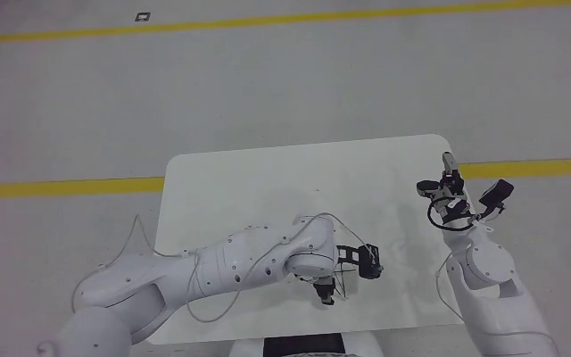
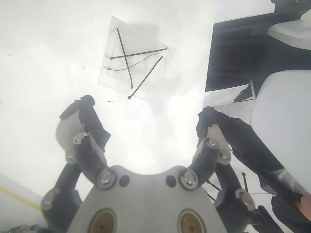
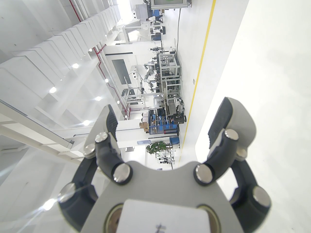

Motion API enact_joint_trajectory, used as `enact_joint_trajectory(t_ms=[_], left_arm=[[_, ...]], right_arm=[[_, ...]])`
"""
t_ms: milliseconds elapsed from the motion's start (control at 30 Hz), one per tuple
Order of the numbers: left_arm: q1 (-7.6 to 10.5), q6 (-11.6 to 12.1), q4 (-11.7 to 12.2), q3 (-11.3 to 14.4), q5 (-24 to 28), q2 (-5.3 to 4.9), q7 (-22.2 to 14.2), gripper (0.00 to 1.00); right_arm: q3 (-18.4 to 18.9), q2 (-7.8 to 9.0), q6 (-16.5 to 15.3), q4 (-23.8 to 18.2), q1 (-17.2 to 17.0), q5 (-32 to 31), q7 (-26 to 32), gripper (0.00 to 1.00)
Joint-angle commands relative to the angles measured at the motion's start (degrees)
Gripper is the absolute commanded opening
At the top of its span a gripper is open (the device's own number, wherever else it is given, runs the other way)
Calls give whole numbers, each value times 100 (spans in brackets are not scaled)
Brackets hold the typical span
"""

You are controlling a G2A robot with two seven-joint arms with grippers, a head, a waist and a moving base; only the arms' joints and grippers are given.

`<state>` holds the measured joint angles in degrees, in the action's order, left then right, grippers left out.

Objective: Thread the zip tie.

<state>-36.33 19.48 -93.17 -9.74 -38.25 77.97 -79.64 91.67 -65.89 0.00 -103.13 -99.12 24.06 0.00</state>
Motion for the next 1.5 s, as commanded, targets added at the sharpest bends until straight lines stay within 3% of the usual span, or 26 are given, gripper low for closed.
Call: enact_joint_trajectory(t_ms=[0,200,533,733,1467], left_arm=[[-32,0,128,0,-30,55,0,100],[-145,0,302,0,-292,154,0,100],[-177,0,311,0,-425,148,36,100],[-266,0,184,0,-644,134,0,100],[-392,-40,310,-1,-975,123,13,100]], right_arm=[[0,0,0,0,0,0,0,100],[0,0,0,0,0,0,0,100],[0,0,0,0,0,0,0,100],[0,0,0,0,0,0,0,100],[0,0,0,0,0,0,0,100]])
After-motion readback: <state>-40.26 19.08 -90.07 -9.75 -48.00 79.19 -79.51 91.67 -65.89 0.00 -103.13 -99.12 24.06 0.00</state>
